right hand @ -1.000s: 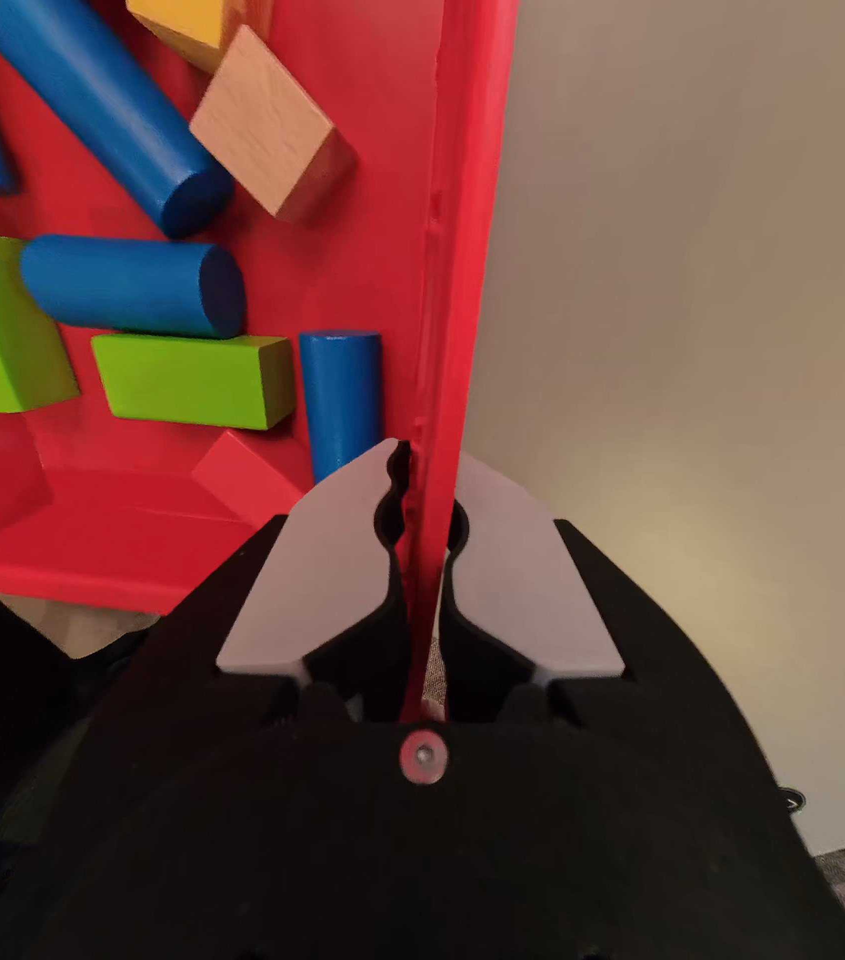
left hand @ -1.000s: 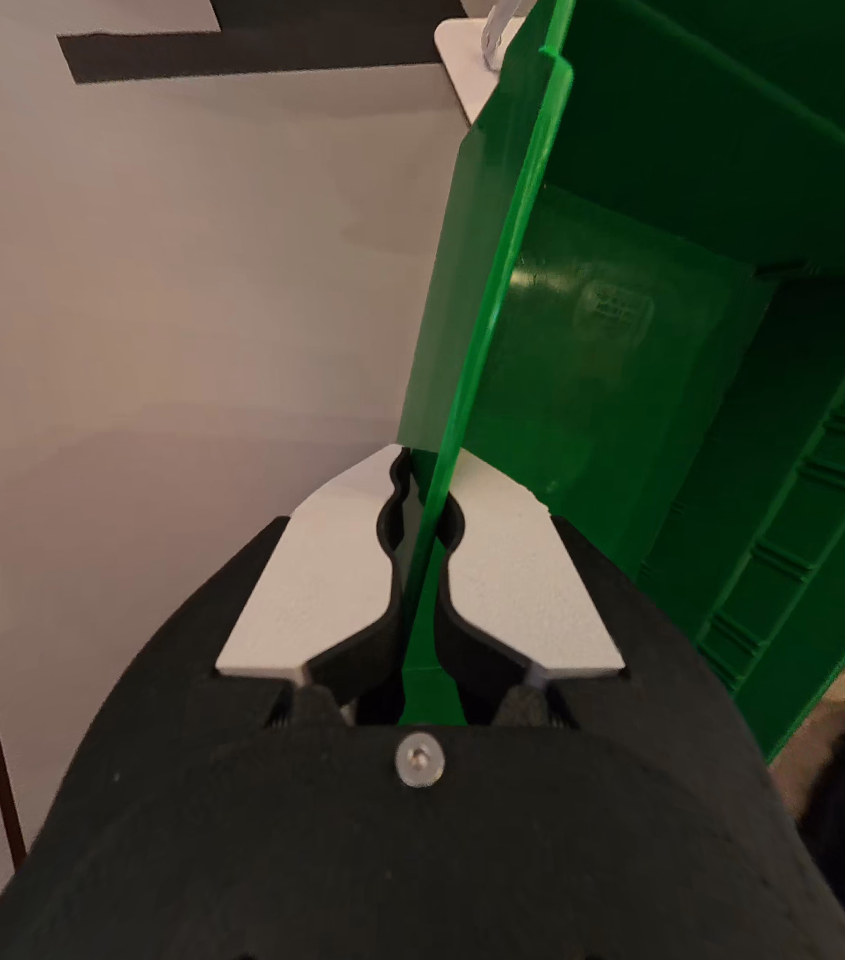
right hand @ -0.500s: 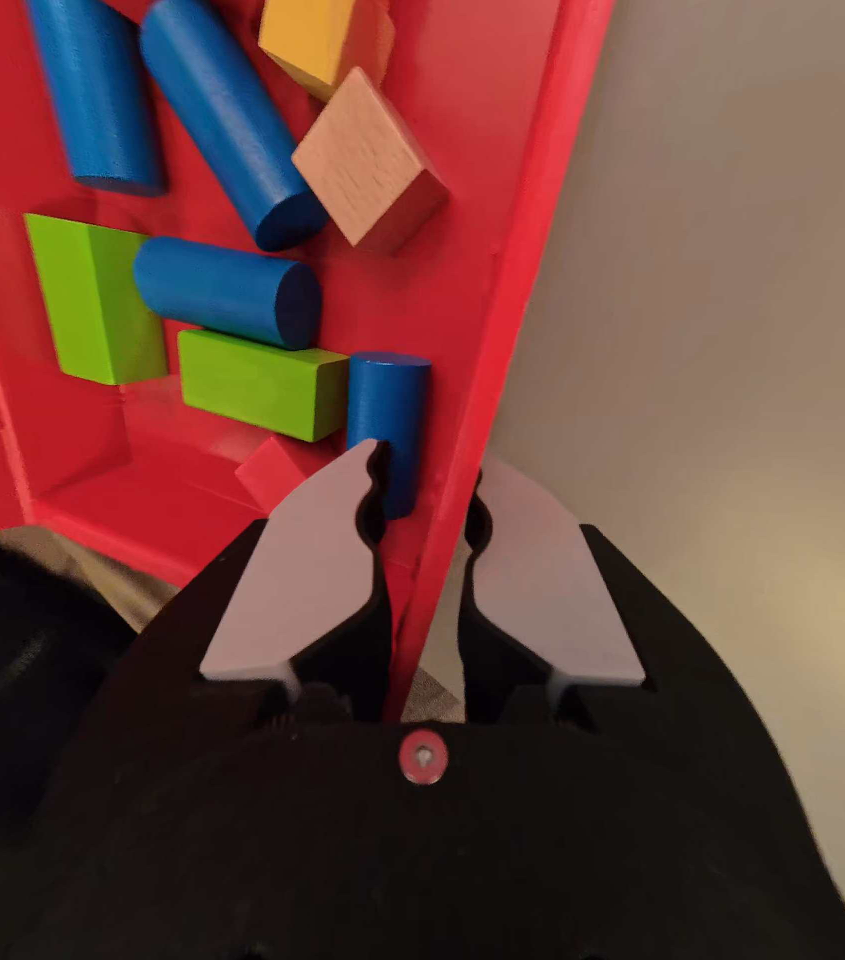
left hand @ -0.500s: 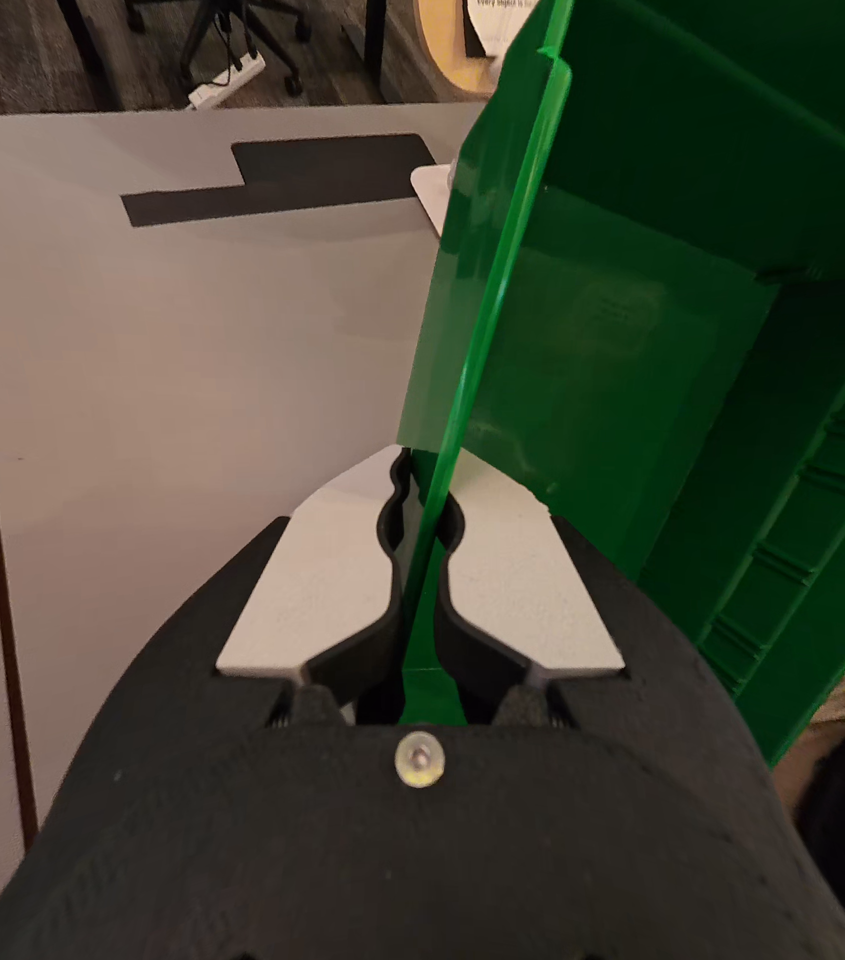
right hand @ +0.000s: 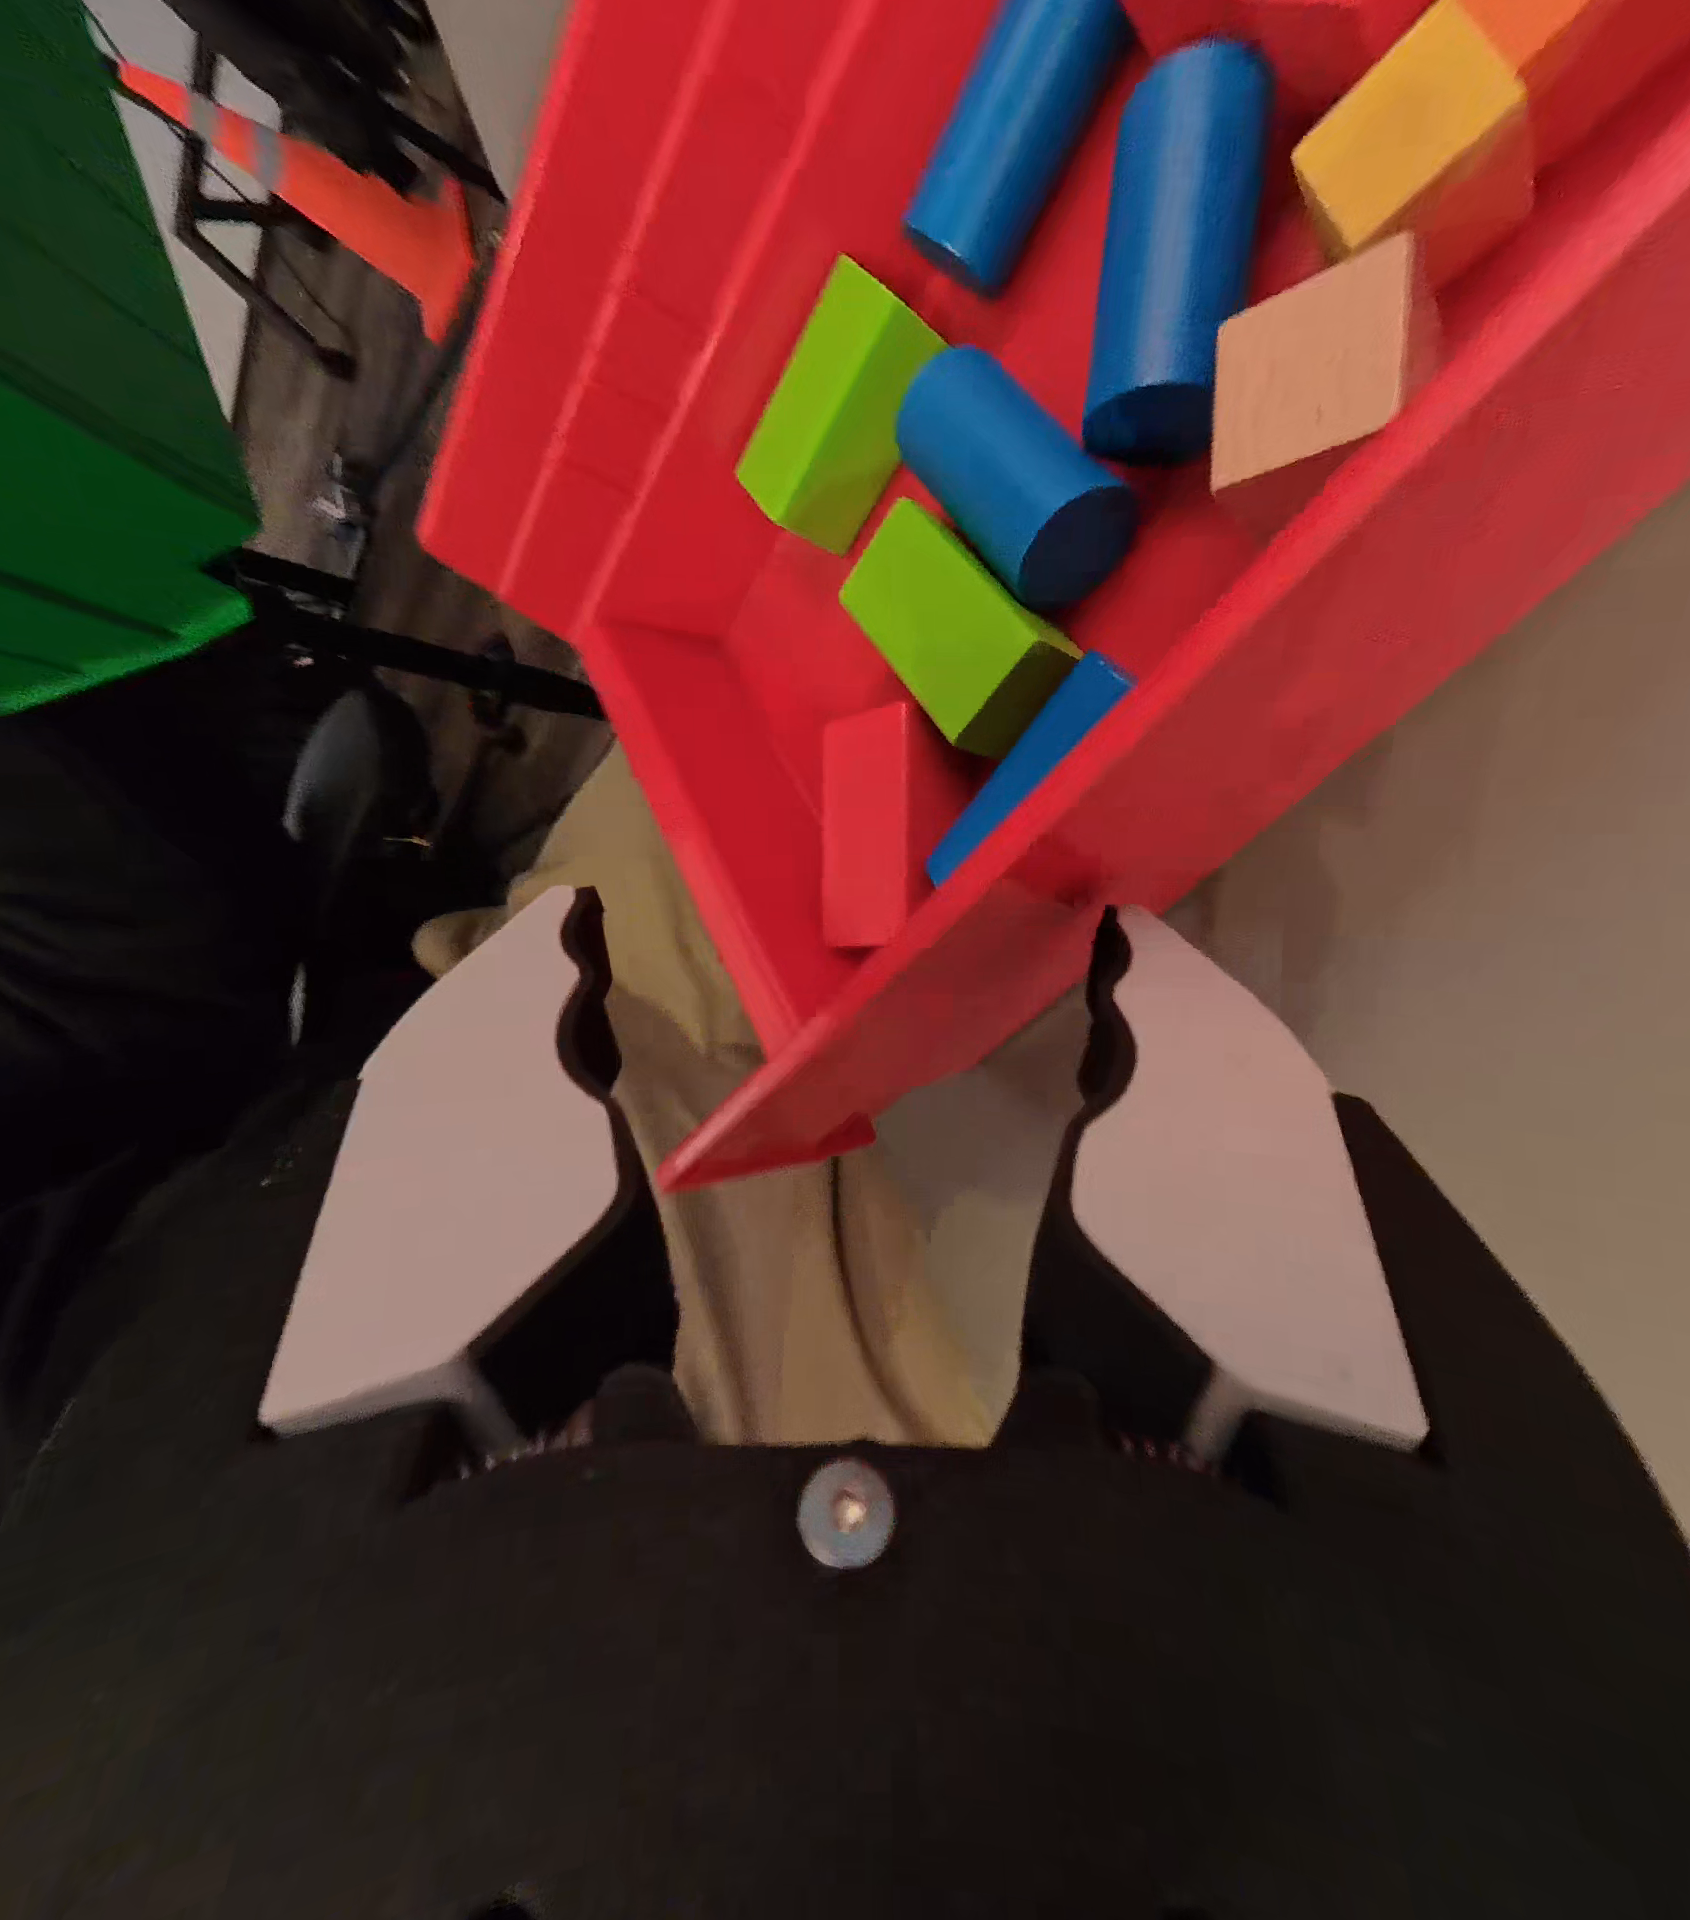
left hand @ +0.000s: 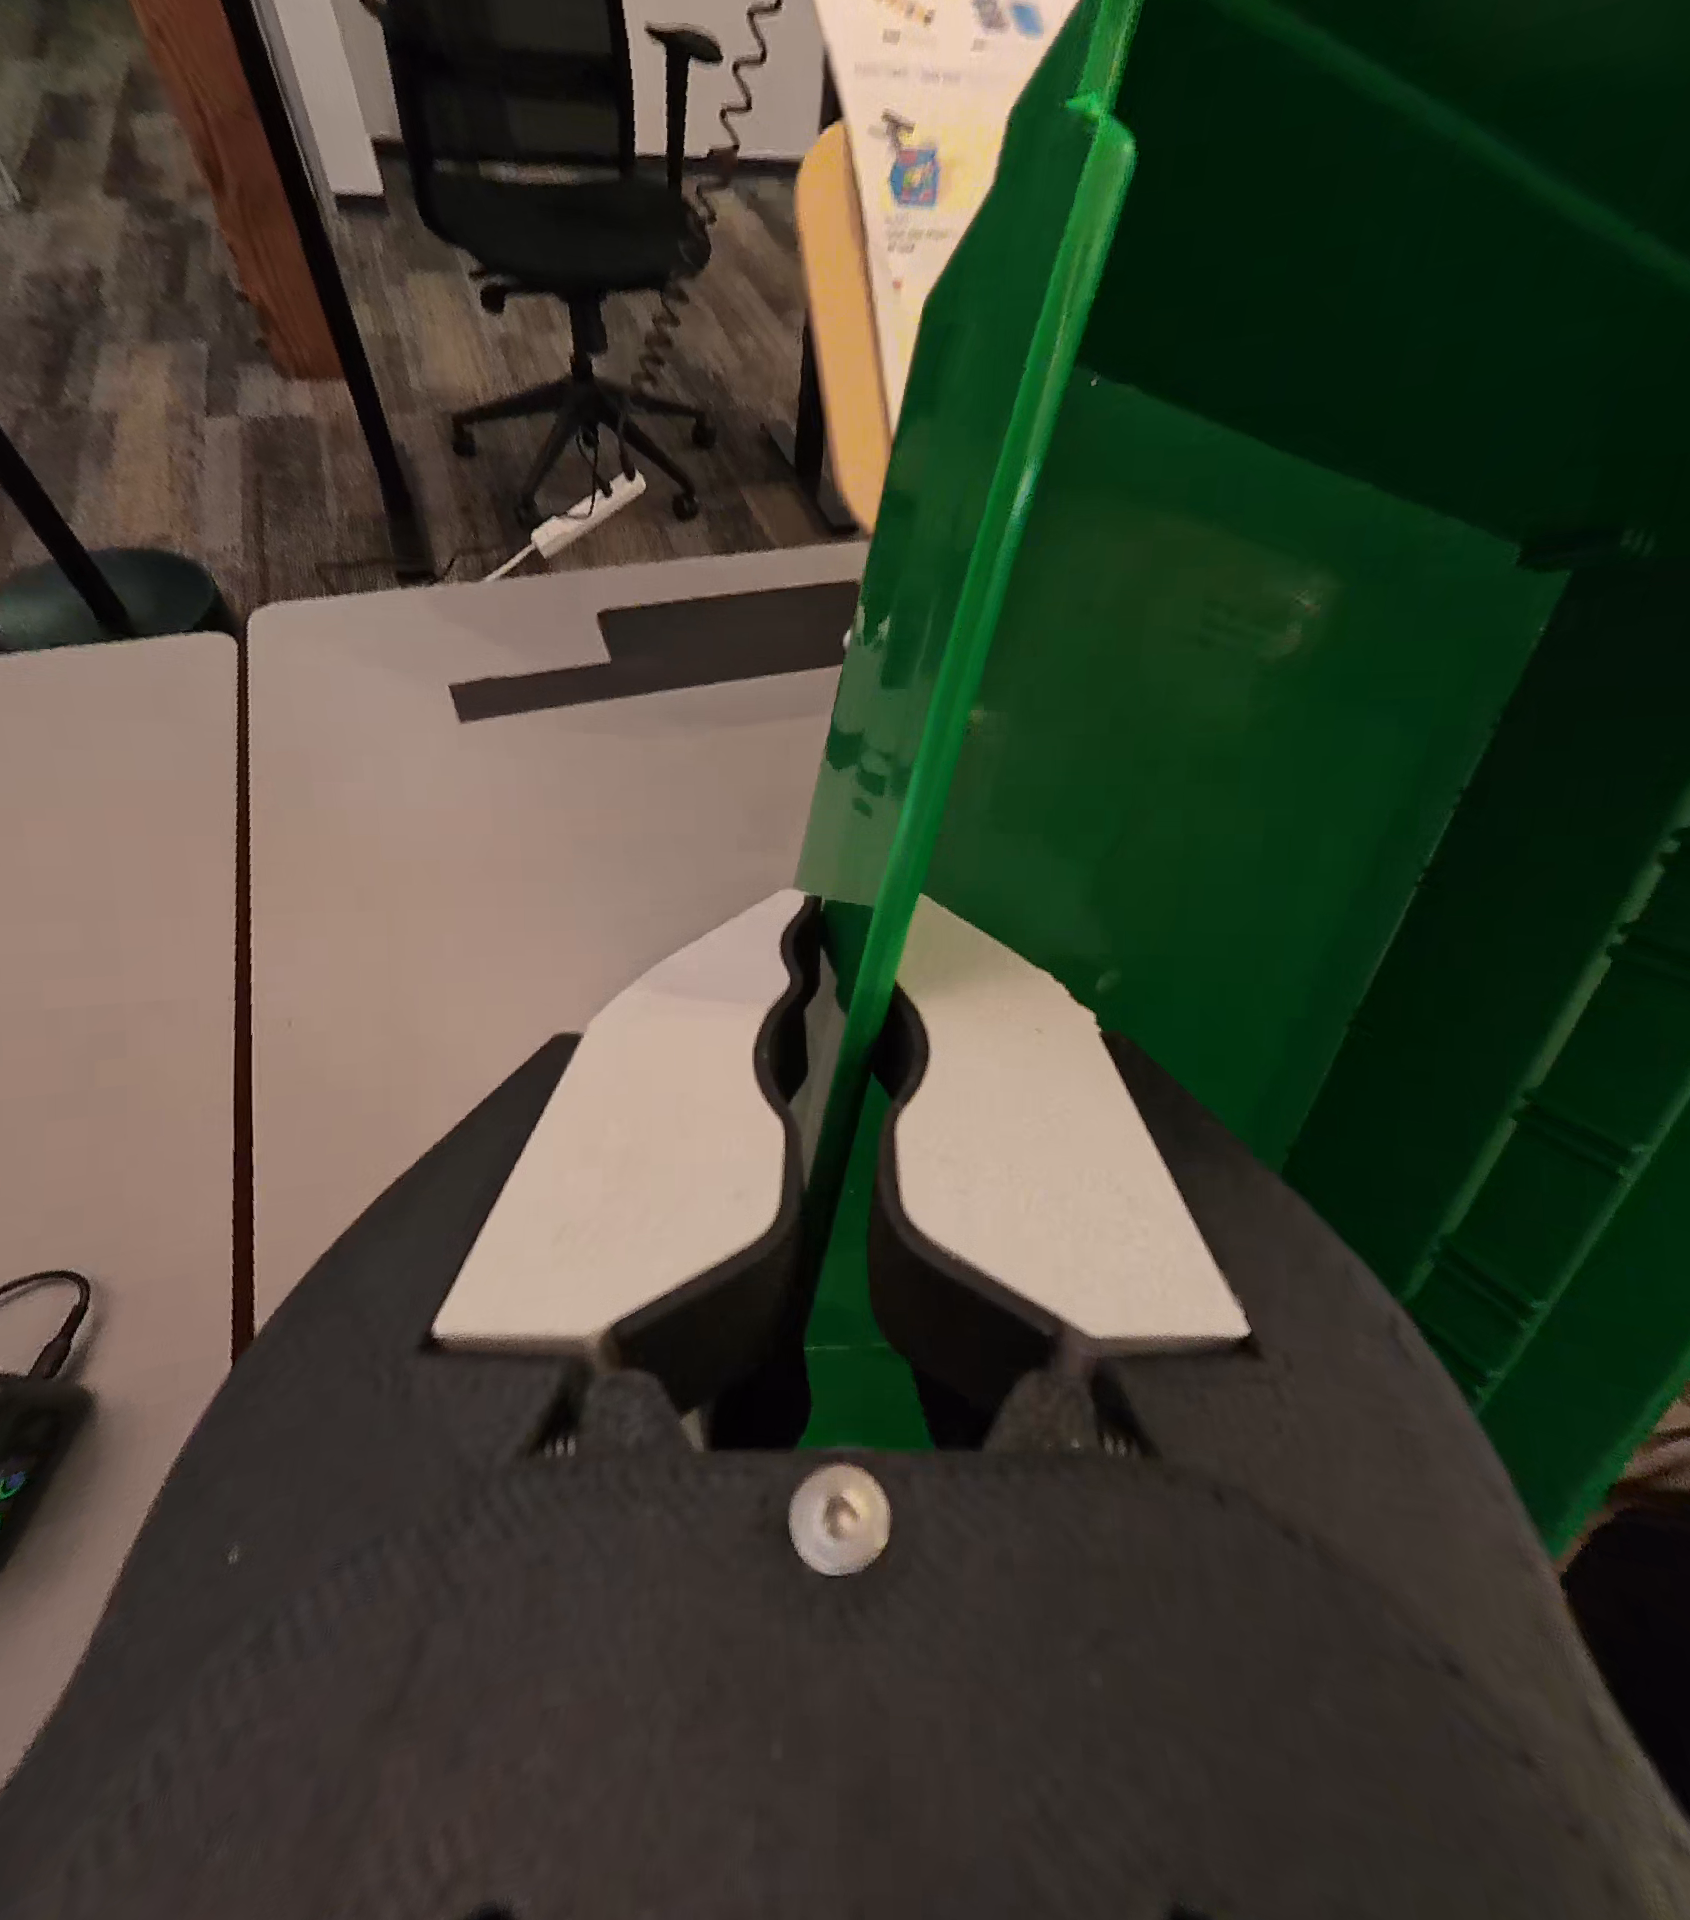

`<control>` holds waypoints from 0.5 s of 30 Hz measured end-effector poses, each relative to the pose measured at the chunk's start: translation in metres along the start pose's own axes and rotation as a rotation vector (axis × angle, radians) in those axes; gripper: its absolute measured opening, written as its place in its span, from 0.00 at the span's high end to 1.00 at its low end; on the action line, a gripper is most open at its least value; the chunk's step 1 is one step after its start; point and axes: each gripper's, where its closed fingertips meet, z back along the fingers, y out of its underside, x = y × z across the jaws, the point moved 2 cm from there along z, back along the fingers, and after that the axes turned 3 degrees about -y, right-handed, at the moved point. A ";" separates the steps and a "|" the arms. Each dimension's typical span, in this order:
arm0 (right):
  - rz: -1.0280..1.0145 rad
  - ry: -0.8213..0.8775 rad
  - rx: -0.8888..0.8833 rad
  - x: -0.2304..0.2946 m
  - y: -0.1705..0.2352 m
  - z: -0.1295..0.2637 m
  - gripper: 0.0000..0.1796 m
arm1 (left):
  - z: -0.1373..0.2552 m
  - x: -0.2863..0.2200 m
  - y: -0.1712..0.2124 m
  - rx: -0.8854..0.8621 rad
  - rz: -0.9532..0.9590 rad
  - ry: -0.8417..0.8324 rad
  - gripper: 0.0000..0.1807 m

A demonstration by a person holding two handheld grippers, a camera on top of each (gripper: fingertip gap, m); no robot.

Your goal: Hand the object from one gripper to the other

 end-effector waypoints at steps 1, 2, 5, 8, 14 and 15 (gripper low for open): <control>0.013 0.007 -0.019 0.002 -0.002 0.010 0.51 | 0.004 -0.007 -0.005 -0.017 -0.009 0.010 0.96; 0.043 0.023 -0.051 0.004 -0.006 0.023 0.52 | 0.006 -0.017 -0.009 -0.031 -0.019 0.024 0.96; 0.088 0.019 -0.167 0.018 -0.015 0.073 0.55 | 0.000 -0.055 -0.021 -0.056 -0.055 0.104 0.96; 0.126 0.075 -0.311 0.028 -0.020 0.137 0.57 | -0.024 -0.103 -0.029 -0.051 -0.088 0.210 0.96; 0.278 0.304 -0.666 0.046 -0.006 0.283 0.70 | -0.105 -0.209 -0.043 -0.033 -0.087 0.438 0.96; 0.314 0.333 -0.731 0.052 -0.001 0.305 0.71 | -0.120 -0.228 -0.044 -0.017 -0.078 0.476 0.96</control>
